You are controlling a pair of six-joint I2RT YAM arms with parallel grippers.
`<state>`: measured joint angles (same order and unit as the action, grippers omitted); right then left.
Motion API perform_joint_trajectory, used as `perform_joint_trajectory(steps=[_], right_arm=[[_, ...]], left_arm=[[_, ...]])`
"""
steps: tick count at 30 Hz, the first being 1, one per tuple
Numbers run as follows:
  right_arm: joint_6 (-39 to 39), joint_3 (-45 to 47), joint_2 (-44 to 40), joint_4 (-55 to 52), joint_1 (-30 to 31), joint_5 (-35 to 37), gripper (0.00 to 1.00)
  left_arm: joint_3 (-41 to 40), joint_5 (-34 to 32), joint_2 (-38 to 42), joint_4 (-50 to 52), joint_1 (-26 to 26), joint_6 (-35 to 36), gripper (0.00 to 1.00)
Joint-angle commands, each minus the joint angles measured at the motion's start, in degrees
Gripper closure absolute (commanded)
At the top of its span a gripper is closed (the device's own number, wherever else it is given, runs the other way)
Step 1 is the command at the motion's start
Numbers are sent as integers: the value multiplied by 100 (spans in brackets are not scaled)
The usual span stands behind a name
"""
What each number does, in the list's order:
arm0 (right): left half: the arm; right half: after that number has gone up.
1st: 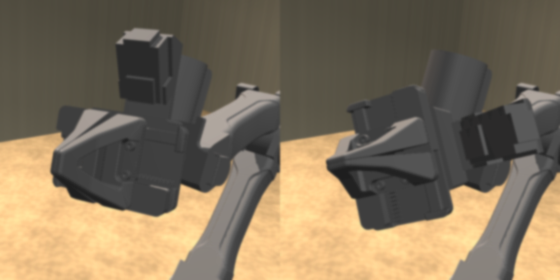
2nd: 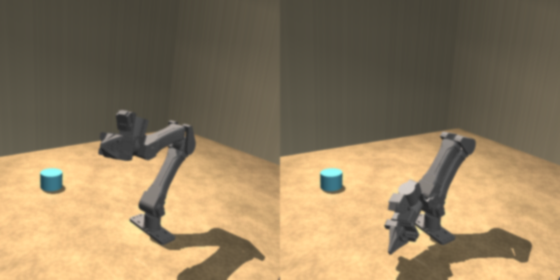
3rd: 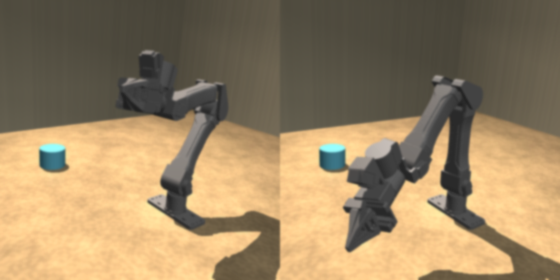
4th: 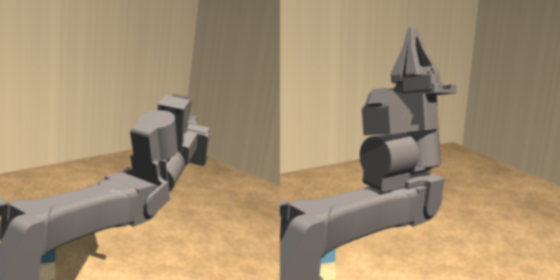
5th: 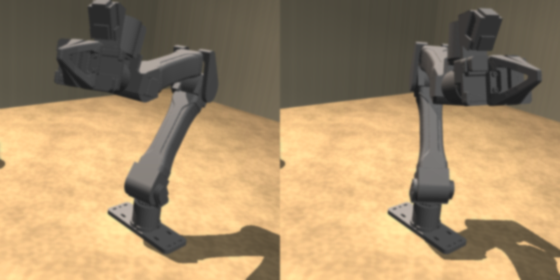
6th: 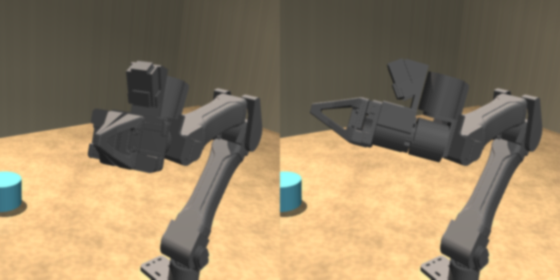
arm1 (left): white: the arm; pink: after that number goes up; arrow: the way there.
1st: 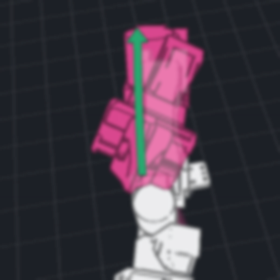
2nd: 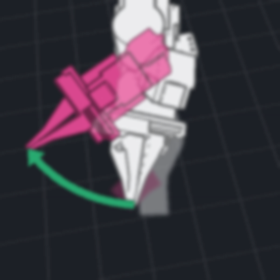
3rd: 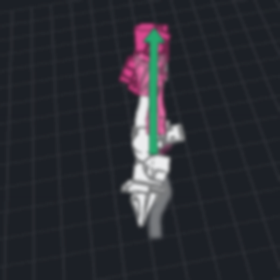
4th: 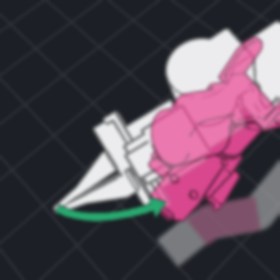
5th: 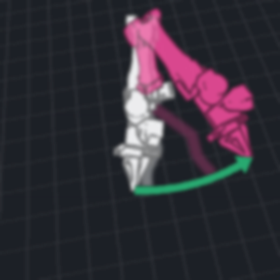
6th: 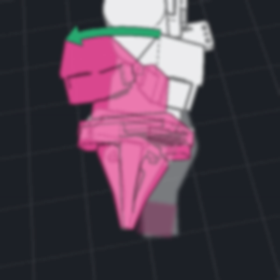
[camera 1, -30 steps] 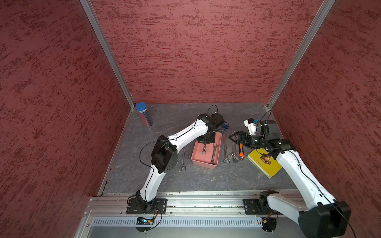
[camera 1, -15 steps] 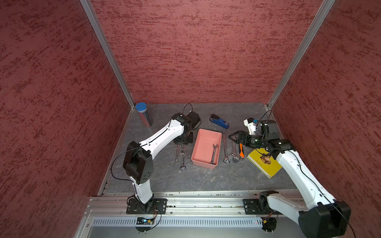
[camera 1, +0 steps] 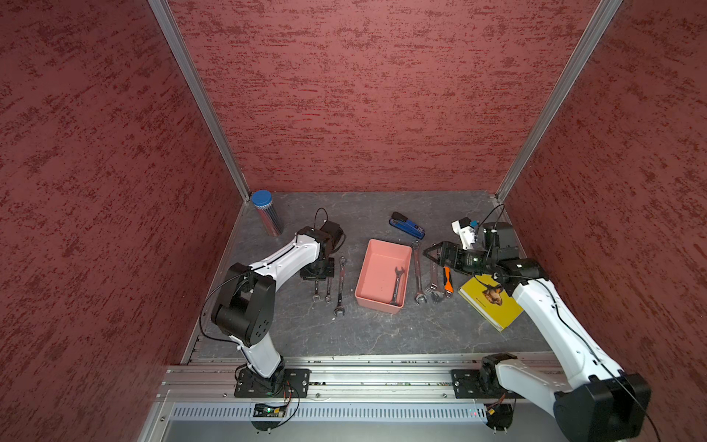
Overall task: Take out the wrench from the storage box
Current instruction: Place the wrench at the center of the board.
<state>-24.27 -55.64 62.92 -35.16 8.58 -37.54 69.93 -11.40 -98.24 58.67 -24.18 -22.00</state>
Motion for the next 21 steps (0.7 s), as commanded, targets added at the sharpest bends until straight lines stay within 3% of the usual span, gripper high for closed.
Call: perform_joint_trajectory(steps=[1, 15, 18, 21], right_arm=[[-43, -55, 10, 55, 36, -26, 2], [1, -131, 54, -88, 45, 91, 2], [19, -140, 54, -106, 36, 115, 1], [24, -153, 54, -123, 45, 121, 1]], left_arm=[[-163, 50, -265, -651, 110, 287, 92], [-427, 322, -809, -1140, 217, 389, 88], [-407, 322, -829, -1102, 212, 387, 83], [-286, 263, -714, -910, 204, 377, 70]])
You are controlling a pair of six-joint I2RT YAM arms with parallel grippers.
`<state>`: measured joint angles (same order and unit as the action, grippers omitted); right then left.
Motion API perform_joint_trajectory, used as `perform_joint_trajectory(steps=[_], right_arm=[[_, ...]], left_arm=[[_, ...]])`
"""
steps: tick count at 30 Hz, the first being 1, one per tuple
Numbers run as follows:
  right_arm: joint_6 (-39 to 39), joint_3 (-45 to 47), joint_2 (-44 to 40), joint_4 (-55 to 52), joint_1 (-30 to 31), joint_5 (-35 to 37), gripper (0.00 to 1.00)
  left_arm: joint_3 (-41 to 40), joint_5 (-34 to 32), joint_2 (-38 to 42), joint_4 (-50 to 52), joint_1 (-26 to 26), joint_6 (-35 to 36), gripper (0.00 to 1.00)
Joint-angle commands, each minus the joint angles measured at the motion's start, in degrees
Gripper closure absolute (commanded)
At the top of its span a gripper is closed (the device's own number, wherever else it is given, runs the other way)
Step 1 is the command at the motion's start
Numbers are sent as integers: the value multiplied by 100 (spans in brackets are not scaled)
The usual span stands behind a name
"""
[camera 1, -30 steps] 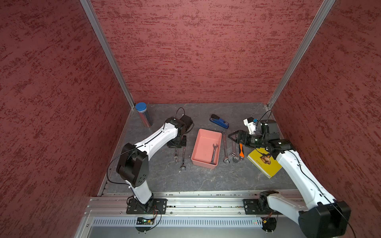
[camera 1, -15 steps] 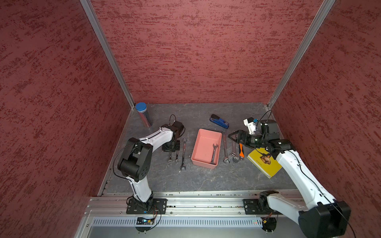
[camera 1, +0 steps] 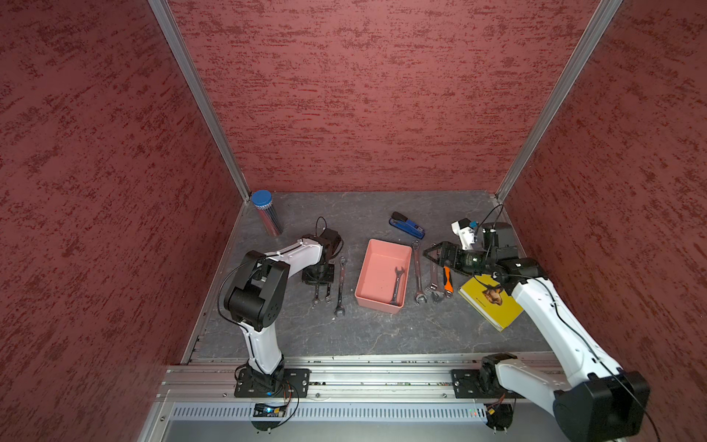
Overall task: Take out the wrench from the storage box
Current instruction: Place the wrench at the center of the board, then pick up the wrench from the storage box.
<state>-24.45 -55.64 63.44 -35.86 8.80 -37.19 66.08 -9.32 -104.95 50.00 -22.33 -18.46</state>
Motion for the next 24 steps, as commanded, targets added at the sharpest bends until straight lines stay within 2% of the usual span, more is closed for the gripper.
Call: perform_joint_trajectory(steps=[1, 8, 13, 19, 24], right_arm=[[45, -144, 10, -44, 24, 85, 1], [97, -163, 27, -49, 22, 80, 2], [155, -199, 46, -106, 19, 126, 2], [174, -194, 3, -149, 15, 178, 2], [195, -158, -77, -189, 16, 194, 2]], left_arm=[[156, 38, 18, 54, 10, 12, 67], [904, 10, 675, 899, -408, -420, 63], [1561, 573, 857, 1076, -1050, -1123, 62], [2379, 904, 418, 938, -1955, -1728, 61], [2760, 1109, -219, 698, -2364, -1785, 60]])
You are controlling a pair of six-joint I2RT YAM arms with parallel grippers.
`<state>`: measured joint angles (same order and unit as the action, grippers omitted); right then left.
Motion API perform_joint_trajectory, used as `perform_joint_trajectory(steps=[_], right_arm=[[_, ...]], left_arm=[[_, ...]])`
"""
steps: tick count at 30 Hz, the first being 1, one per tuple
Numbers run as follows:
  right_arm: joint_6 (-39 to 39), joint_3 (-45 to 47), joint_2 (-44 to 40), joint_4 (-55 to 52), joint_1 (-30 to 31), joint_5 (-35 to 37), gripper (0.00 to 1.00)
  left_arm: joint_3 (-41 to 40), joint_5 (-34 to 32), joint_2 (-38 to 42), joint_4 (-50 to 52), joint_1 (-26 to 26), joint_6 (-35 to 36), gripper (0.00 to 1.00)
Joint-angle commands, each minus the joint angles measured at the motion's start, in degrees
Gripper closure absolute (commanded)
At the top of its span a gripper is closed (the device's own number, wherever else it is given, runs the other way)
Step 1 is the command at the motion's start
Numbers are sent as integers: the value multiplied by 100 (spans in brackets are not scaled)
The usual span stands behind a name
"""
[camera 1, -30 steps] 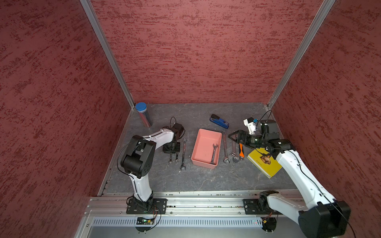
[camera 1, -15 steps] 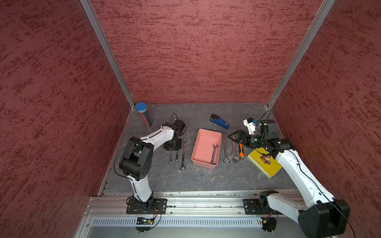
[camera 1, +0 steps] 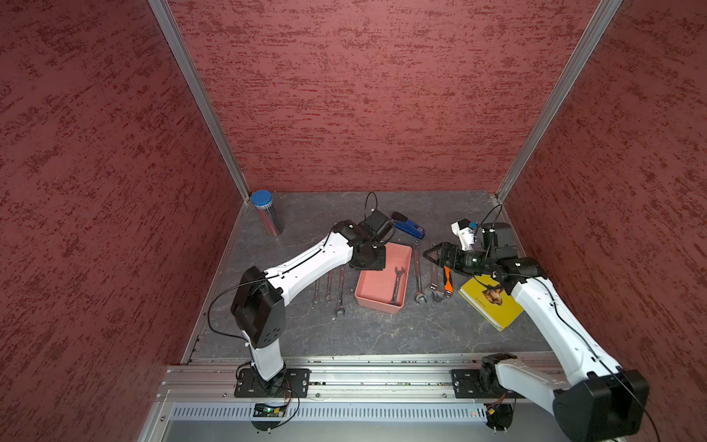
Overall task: Take out the wrench from the storage box
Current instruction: Pick up the wrench from the storage box.
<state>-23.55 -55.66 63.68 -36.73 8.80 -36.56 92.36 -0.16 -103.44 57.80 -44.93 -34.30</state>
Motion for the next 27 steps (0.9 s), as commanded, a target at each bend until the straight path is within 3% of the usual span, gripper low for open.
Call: perform_joint_trajectory(steps=[1, 14, 27], right_arm=[[115, -149, -123, -111, 12, 129, 1], [148, -114, -205, -228, -6, 274, 1], [158, -138, -163, -220, -19, 304, 2]], left_arm=[[125, 229, -460, -200, -156, -199, 60], [326, 532, -1612, -920, -481, -112, 59], [487, 316, -2206, -963, -594, -128, 59]])
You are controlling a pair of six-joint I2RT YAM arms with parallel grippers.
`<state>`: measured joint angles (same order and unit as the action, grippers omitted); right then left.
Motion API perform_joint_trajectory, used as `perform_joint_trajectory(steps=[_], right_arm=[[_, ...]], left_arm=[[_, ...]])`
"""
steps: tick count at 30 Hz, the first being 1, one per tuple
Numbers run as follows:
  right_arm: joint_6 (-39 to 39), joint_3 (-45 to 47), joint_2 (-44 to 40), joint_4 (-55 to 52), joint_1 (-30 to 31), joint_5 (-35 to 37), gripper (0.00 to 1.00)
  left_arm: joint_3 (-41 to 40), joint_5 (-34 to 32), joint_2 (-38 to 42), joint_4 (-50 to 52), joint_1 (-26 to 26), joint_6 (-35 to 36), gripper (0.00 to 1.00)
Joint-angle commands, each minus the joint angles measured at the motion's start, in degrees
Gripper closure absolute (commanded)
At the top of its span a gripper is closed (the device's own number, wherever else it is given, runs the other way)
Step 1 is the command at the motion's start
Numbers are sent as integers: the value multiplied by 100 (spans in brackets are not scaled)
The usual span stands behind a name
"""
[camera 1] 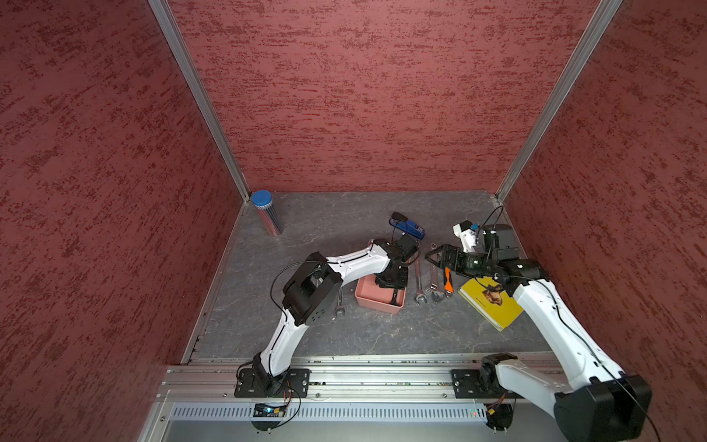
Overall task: Take out the wrench from the storage box
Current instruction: Pick up the wrench from the storage box.
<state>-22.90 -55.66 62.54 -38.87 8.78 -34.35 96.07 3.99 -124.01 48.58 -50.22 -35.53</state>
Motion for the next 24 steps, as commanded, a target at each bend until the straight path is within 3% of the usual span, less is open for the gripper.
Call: perform_joint_trajectory(steps=[1, 12, 24], right_arm=[[89, -135, -49, -6, -17, 80, 2], [109, -110, -61, -40, -27, 94, 2], [58, -54, -66, 25, -28, 32, 2]], left_arm=[[81, -101, -167, -79, -75, -30, 59], [42, -666, -464, 257, -197, -325, 66], [-576, -1183, 138, 420, 232, -137, 69]])
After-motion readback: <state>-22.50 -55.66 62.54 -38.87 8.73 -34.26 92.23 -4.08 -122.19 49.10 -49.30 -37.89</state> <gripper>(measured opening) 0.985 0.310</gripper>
